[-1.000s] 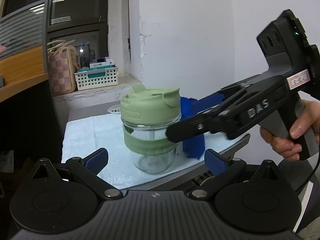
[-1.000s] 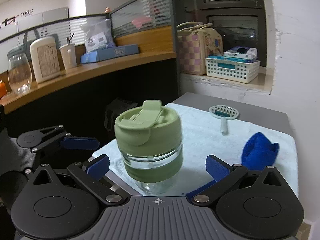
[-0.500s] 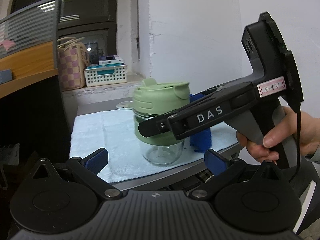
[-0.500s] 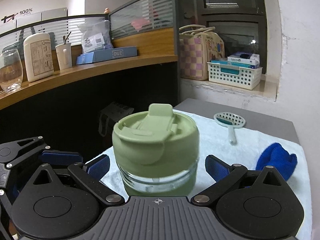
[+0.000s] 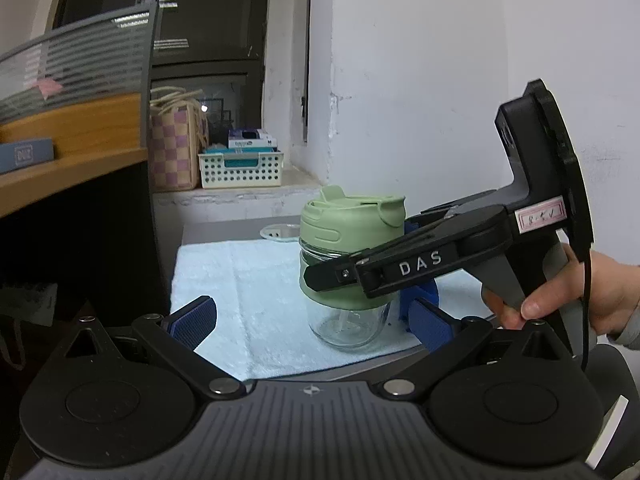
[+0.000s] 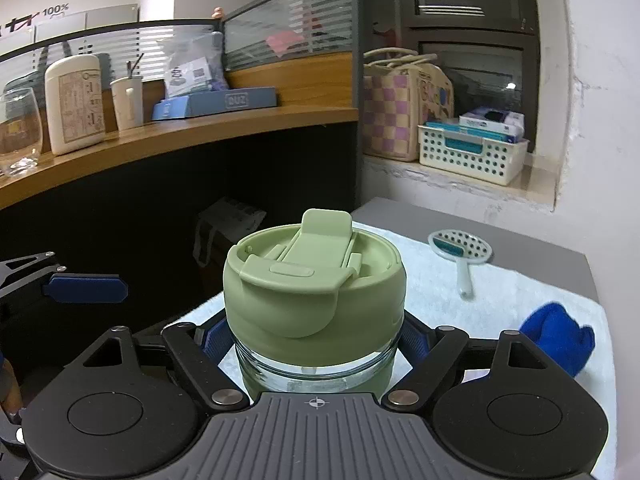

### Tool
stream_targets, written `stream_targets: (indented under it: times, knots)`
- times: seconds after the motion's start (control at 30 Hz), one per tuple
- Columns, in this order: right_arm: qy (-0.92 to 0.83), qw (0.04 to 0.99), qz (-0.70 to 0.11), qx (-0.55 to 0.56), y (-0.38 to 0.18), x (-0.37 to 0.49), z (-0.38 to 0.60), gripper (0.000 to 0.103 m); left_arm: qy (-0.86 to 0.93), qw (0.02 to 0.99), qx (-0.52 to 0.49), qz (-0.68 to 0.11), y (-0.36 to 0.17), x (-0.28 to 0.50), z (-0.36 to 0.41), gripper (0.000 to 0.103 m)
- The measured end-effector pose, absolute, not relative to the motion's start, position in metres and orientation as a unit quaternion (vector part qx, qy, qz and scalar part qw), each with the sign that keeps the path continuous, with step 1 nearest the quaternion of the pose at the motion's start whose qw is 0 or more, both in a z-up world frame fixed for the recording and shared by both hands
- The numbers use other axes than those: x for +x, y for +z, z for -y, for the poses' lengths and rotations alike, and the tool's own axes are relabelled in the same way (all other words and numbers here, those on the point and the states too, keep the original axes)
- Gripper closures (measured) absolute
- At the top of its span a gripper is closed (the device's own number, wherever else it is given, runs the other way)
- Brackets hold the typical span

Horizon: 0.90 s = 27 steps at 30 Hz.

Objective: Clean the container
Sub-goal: 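Carry the jar with the right gripper over to the wooden desk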

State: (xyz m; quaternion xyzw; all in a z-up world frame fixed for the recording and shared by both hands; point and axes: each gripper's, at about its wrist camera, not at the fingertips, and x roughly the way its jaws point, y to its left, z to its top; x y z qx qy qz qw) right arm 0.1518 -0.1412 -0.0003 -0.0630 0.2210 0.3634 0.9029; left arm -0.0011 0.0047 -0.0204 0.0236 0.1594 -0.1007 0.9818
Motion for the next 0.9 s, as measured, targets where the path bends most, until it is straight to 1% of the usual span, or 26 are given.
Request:
stream_targets:
  times: [0.27,0.5,0.6,0.9]
  knots:
    - [0.405,0.885,-0.224,-0.049,0.051,0.164,0.125,0.019,-0.058,0.988,0.018,-0.143,0.011,-0.016,-0.014,0.000]
    - [0.452,0.863,-0.221,-0.042,0.098,0.183,0.089,0.019,0.002,0.989,-0.019,-0.145,0.042,-0.031,-0.044,0.000]
    - [0.471,0.855,-0.212,-0.052,0.115,0.191,0.065,0.019,0.030,0.989,-0.028,-0.143,0.054,-0.036,-0.061,0.000]
    - [0.528,0.826,-0.186,-0.064,0.160,0.220,-0.033,0.019,0.106,0.987,-0.075,-0.095,0.079,-0.069,-0.111,0.000]
